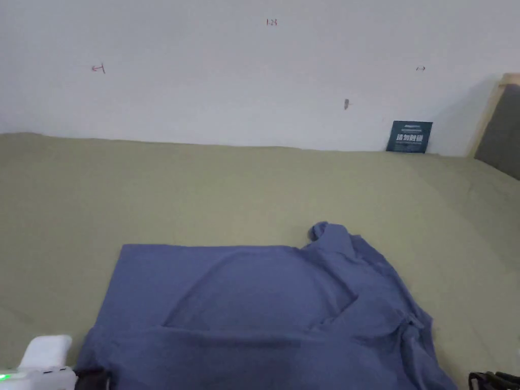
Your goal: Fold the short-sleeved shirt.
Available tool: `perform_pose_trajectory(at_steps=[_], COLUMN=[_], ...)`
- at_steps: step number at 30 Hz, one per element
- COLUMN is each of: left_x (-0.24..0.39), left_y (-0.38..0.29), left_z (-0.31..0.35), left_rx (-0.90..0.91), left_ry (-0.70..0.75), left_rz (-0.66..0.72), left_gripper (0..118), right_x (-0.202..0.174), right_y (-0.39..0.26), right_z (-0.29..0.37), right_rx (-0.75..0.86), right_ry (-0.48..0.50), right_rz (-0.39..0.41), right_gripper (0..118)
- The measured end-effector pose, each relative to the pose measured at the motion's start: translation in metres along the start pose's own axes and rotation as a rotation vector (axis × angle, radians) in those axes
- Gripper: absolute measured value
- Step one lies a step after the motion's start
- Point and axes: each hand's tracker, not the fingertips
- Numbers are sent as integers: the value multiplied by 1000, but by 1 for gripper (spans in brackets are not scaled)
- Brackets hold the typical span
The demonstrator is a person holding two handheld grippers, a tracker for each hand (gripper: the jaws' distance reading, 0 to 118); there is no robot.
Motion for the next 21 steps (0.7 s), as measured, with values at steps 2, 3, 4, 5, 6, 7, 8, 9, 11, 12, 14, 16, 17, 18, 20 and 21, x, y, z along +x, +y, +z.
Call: perform_pose_trajectory(at_steps=[2,3,4,5,6,7,8,9,11,12,14,16,17,18,20,21], left_x=[3,2,1,2,-3,-4,-6,-7,-6,-8,-13,-18,-20,-19,-22,-24], left_y=[5,4,5,5,5,4,3,3,3,2,2,1,1,3,2,2], left_z=[20,23,21,21,13,12,12,10,11,10,6,5,5,6,8,9], left_rx=[25,22,7,2,2,7,9,3,-3,-5,-7,-12,-12,-13,-12,-11], left_ry=[-51,-59,-60,-60,-62,-61,-62,-66,-68,-71,-76,-82,-85,-90,-96,-102], left_rz=[4,11,11,7,0,-3,-2,5,25,34,42,49,52,55,60,64], left_gripper=[2,2,2,2,2,2,2,2,2,2,2,2,2,2,2,2], right_x=[2,4,4,10,9,6,3,-1,-6,-4,4,9,10,12,16,13], right_y=[2,3,3,-2,-1,-1,-1,-1,-2,-4,-7,-5,-4,-3,-2,-3], right_z=[-12,-23,-32,-43,-51,-61,-70,-76,-90,-97,-111,-113,-109,-106,-101,-91], right_rx=[-22,-39,-58,-54,-56,-79,-97,-109,-121,-131,-188,-188,-176,-163,-133,-121], right_ry=[-39,-44,-22,12,27,51,45,43,40,52,30,56,59,55,71,84], right_rz=[1,2,-1,-13,-20,-16,-10,7,31,40,37,-39,-51,-46,-73,-101], right_gripper=[92,113,109,104,101,101,101,101,99,82,18,4,4,3,3,3])
